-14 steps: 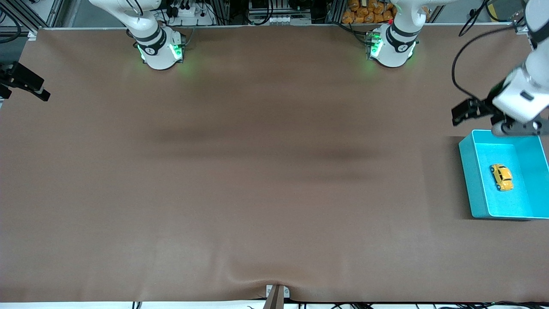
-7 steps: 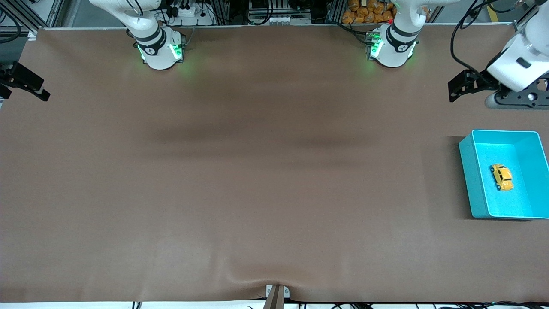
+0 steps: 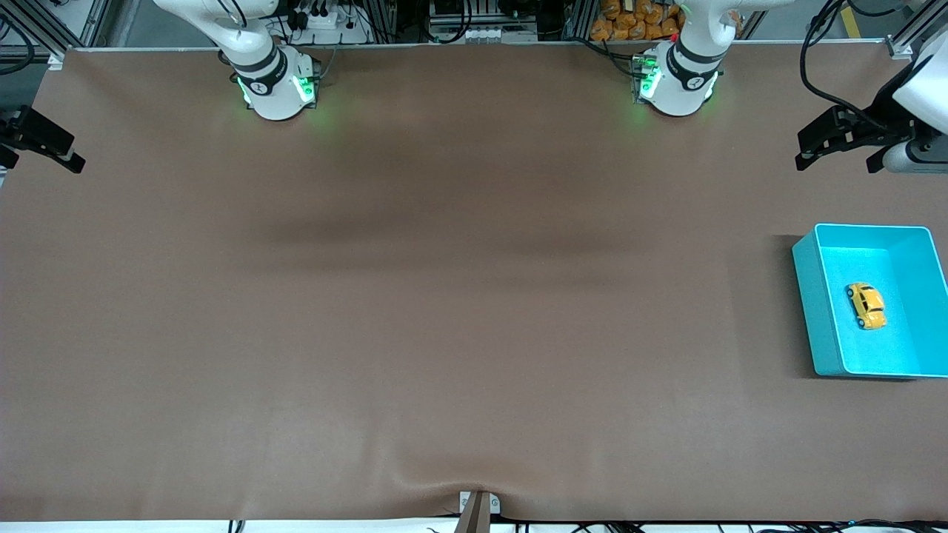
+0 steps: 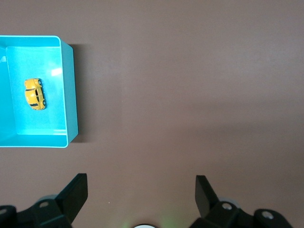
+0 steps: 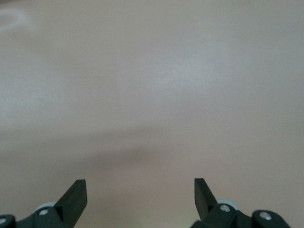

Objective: Wind and store yellow beetle car

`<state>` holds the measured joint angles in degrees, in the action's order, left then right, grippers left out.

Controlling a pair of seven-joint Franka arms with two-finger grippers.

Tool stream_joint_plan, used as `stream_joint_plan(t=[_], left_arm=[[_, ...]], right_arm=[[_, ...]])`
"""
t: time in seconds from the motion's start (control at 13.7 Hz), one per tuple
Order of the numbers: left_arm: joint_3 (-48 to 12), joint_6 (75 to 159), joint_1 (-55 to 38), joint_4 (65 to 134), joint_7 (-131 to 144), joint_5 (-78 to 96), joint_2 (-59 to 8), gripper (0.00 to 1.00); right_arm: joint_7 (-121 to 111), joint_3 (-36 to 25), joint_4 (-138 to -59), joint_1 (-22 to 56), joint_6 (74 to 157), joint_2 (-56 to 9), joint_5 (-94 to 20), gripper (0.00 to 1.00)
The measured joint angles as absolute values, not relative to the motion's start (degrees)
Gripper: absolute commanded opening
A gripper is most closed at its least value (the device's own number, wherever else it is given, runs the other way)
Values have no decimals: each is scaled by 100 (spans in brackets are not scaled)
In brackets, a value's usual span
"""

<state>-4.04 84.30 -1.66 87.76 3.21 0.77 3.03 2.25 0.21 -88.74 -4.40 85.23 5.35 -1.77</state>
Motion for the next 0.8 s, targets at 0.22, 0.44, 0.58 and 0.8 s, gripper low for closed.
stream_joint_plan(t=[0.22,0.44,0.58,0.8], left_arm=[[-404,8382,-164,8758,321,78,288,100],[-389,8350,-157,8738,321,75,287,100],[-404,8341,-161,8734,321,69,287,100],[-419,8335,-161,8734,321,69,287,100]], right_arm=[[225,22,-8874,-452,8491,535,-64,100],[228,30,-8874,-451,8470,532,1,100],[229,31,-8874,-451,8456,524,4,100],[229,38,-8875,-450,8341,491,4,100]])
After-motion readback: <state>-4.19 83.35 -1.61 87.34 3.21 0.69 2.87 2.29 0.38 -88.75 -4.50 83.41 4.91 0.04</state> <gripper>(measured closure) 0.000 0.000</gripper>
